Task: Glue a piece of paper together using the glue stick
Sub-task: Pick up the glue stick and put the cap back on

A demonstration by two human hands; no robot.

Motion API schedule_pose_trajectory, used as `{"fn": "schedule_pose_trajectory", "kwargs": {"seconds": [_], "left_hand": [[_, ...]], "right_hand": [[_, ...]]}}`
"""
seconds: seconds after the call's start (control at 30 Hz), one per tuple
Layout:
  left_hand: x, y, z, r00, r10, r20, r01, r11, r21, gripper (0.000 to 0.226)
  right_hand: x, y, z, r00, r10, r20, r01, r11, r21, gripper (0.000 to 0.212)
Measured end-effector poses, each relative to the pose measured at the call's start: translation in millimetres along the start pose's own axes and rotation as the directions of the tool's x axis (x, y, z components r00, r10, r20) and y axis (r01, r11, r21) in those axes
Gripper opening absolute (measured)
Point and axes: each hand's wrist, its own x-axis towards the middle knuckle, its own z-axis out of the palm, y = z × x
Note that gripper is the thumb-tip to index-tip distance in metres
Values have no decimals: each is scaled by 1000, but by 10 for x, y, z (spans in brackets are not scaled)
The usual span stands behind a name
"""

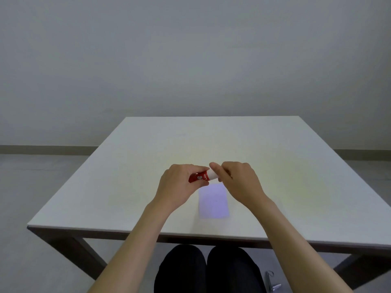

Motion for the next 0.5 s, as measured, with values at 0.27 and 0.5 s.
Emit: {"fn": "schedule_pose_trajectory", "kwargs": {"seconds": [0.27, 0.5], "left_hand": [[44, -29, 13, 1000, 10, -3, -10, 1000, -15, 27], [162, -73, -8, 999, -16, -52, 13, 998, -64, 19]], "right_hand": [[26, 16, 21, 999, -19, 46, 10, 979, 203, 29], [113, -8, 18, 997, -67, 40, 50, 942, 332, 19]]}}
